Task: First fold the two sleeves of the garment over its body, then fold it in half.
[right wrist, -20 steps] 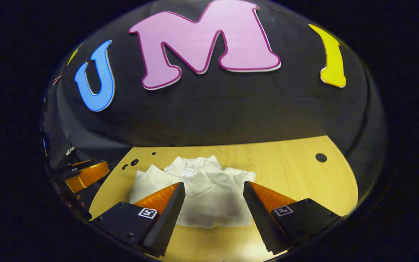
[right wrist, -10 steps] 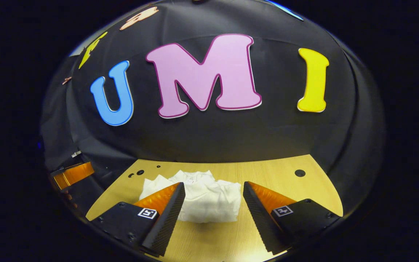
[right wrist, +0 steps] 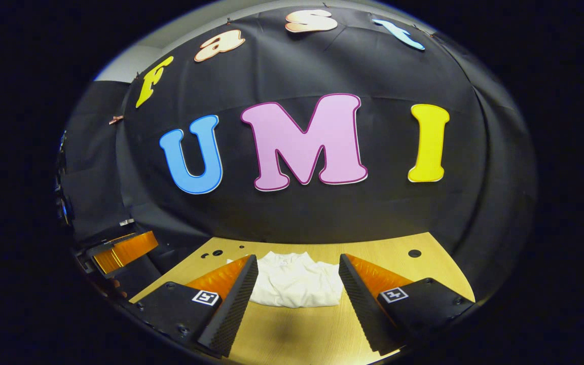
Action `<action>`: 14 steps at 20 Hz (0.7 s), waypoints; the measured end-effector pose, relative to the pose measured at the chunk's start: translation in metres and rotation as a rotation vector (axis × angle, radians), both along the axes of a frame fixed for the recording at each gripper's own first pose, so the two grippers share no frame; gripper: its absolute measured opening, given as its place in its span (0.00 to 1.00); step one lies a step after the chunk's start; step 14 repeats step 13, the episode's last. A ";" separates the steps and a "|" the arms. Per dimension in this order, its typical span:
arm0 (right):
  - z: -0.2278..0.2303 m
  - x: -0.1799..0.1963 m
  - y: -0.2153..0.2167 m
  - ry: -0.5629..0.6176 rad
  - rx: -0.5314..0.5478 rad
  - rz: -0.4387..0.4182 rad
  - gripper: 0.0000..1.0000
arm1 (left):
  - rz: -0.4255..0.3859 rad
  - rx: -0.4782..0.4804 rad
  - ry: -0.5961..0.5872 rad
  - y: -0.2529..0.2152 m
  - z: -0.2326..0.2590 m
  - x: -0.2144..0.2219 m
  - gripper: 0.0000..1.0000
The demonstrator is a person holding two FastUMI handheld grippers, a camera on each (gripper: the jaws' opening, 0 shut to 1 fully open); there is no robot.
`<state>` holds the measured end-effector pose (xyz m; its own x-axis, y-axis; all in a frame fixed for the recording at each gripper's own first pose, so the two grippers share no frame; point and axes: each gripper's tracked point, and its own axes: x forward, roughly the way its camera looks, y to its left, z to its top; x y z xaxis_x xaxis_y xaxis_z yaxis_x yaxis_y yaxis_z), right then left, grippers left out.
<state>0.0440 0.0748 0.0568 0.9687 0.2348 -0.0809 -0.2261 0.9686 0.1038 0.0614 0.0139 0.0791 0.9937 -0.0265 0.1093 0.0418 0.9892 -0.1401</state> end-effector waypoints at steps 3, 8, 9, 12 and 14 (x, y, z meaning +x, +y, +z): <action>-0.018 -0.019 0.004 0.049 0.055 0.013 0.98 | 0.003 -0.016 0.025 -0.002 -0.020 -0.016 0.97; -0.032 -0.037 -0.001 0.050 0.037 -0.002 0.98 | 0.016 -0.101 0.104 -0.003 -0.057 -0.040 0.97; -0.034 -0.039 0.002 0.044 0.028 0.005 0.98 | 0.015 -0.091 0.109 -0.003 -0.062 -0.043 0.97; -0.041 -0.044 0.011 0.047 -0.013 0.034 0.98 | 0.025 -0.048 0.113 -0.001 -0.066 -0.045 0.96; -0.042 -0.045 0.013 0.046 -0.015 0.040 0.98 | 0.020 -0.044 0.114 -0.004 -0.065 -0.045 0.97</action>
